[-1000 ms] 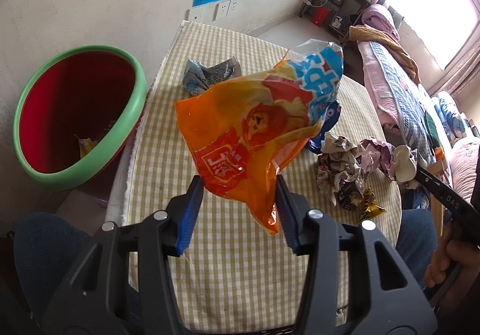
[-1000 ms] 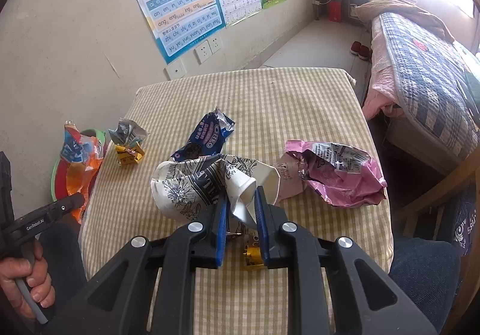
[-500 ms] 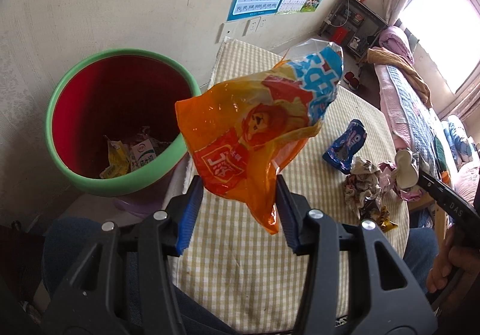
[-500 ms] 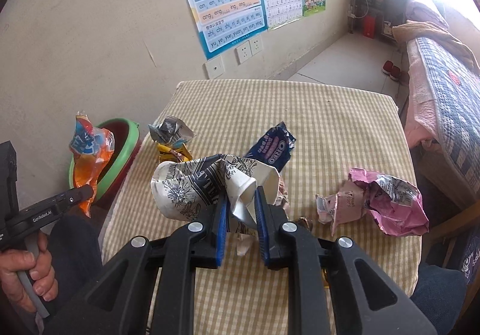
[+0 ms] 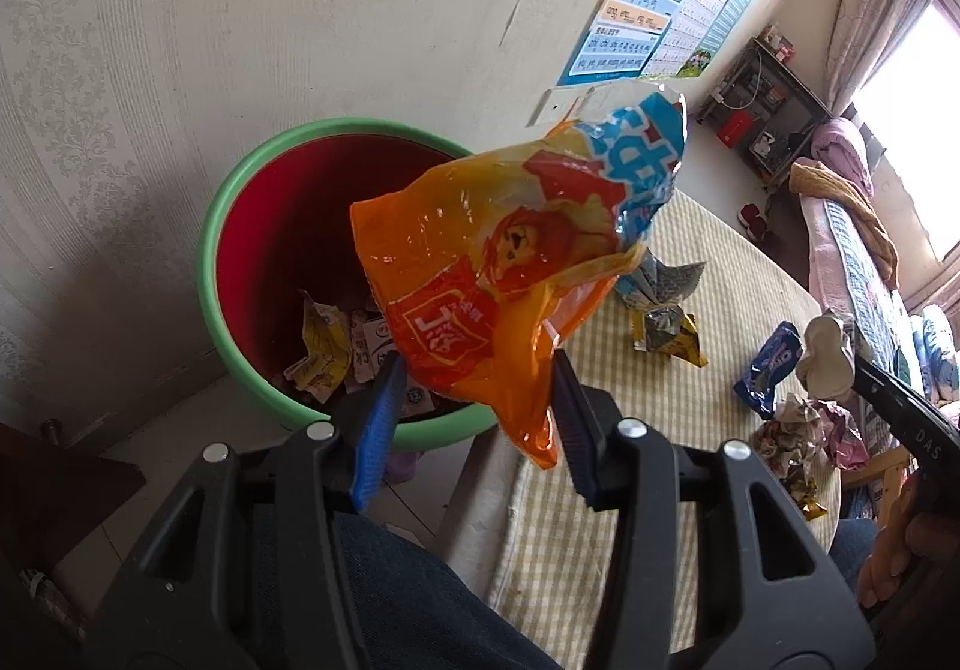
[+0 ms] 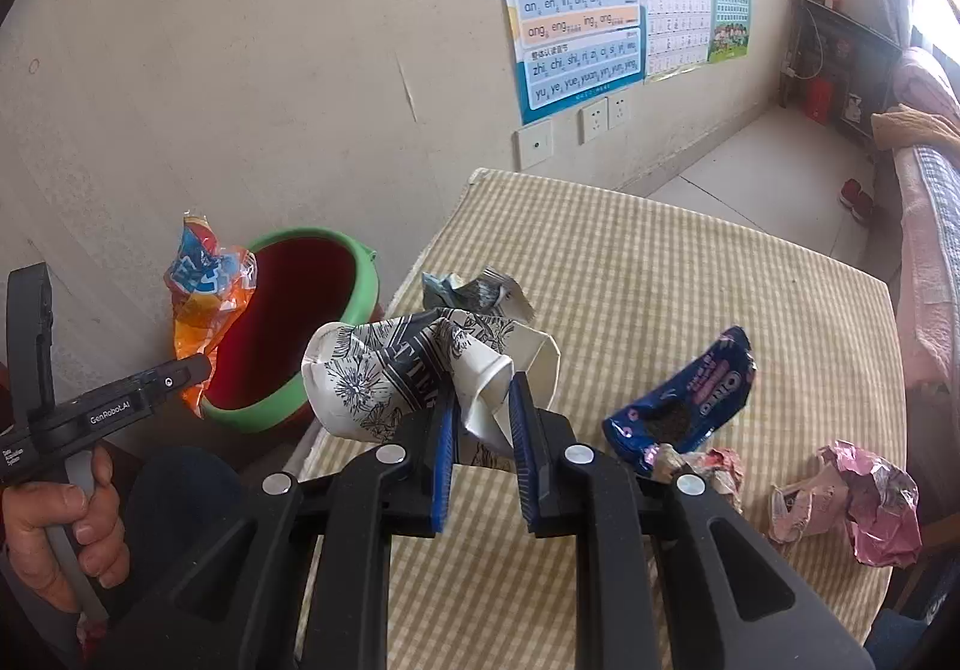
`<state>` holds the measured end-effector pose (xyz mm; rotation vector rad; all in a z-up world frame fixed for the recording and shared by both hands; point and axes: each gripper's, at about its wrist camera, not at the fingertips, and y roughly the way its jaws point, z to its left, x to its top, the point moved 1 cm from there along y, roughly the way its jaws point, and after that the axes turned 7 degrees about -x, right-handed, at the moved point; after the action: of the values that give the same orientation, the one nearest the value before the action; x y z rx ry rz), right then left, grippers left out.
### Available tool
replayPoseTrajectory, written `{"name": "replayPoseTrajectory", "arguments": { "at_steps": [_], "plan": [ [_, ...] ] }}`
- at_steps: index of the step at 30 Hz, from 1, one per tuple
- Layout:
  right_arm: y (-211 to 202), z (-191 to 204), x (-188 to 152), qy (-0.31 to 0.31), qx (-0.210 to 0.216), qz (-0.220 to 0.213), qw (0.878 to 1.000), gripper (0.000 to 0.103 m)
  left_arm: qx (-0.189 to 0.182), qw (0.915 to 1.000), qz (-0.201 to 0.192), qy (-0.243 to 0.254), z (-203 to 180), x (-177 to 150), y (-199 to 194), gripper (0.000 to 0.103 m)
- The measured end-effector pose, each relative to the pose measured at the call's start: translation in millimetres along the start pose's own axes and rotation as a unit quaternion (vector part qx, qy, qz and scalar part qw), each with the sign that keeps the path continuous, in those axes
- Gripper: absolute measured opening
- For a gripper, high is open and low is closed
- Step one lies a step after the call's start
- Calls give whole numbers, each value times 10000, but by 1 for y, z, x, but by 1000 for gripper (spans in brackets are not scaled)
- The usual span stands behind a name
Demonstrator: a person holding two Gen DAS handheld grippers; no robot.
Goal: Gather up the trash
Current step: 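Lift the orange chip bag and white cup and carry them toward the red bin, then open both tools over the red bin to drop the bag and cup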
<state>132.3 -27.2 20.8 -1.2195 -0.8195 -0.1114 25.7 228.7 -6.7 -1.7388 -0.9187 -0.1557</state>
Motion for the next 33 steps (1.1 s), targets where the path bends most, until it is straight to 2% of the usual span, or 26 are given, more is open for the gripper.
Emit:
{"name": "replayPoseTrajectory", "arguments": {
  "at_steps": [16,31,33],
  "plan": [
    [43,96,49,-603,506,-31,9969,17,28,9992,-122,-381,43,20,7,47],
    [97,156,58,-911,708,278,9929,19,-113,9985,44,-536,78,30,23,48],
    [101,160,59,-923,704,287,9928,20,-111,9984,67,-542,79,30,25,51]
  ]
}}
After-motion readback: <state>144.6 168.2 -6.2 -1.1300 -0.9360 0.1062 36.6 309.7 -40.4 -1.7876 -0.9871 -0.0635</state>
